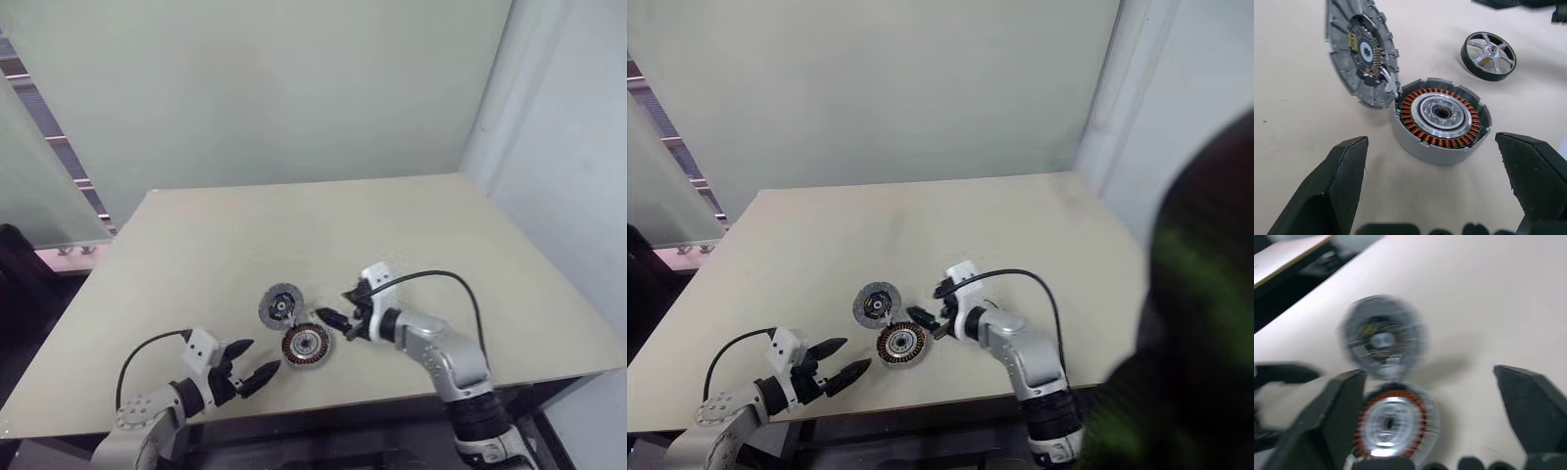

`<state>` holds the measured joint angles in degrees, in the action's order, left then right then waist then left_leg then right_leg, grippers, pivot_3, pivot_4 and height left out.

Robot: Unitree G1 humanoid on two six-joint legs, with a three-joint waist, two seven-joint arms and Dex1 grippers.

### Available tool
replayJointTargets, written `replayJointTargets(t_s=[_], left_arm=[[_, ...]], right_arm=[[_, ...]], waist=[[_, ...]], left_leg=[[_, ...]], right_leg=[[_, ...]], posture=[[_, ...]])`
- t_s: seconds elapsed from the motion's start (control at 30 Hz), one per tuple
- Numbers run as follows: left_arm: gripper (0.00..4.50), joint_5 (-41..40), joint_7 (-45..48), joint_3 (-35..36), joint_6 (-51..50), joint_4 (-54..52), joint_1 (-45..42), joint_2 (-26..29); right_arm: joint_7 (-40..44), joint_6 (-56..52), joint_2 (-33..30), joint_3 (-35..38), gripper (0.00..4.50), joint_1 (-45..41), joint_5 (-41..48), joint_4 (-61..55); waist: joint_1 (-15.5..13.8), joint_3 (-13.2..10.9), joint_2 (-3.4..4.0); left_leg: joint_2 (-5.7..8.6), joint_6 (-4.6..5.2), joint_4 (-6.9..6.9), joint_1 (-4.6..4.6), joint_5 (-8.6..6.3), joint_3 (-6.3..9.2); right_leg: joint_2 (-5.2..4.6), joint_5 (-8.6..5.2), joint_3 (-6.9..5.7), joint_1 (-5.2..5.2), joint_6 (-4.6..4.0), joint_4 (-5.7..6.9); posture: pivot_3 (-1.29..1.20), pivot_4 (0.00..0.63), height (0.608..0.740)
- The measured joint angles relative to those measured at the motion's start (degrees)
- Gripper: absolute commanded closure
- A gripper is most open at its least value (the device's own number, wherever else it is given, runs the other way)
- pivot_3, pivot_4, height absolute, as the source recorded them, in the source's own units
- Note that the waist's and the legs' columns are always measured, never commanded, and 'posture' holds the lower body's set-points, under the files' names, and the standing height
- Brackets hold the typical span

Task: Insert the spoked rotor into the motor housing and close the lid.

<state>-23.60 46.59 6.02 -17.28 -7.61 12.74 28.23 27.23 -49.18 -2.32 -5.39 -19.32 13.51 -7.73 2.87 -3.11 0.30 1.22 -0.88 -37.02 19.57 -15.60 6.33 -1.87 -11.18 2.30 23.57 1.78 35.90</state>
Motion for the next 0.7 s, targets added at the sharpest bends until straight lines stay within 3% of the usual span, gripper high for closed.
replayJointTargets(t_s=[0.37,0.7], left_arm=[[0.0,0.3,1.0,-2.7,0.7,1.5,-2.1,-1.2],[0.0,0.4,1.5,-3.3,1.2,2.2,-2.6,-1.2]], right_arm=[[-9.7,-13.0,-1.9,22.2,0.02,-0.4,9.0,-0.9],[-11.0,-15.1,-2.3,25.6,0.02,-0.1,10.9,9.8]], waist=[[0.1,0.0,0.02],[0.1,0.0,0.11]], left_leg=[[-0.02,0.02,0.02,0.01,0.0,-0.09],[-0.02,0.04,0.03,0.0,0.0,-0.19]], right_leg=[[0.01,0.0,0.03,0.0,0.0,-0.02],[0.01,0.0,0.11,0.0,0.0,-0.03]], posture=[[0.0,0.0,0.74],[0.0,0.0,0.74]])
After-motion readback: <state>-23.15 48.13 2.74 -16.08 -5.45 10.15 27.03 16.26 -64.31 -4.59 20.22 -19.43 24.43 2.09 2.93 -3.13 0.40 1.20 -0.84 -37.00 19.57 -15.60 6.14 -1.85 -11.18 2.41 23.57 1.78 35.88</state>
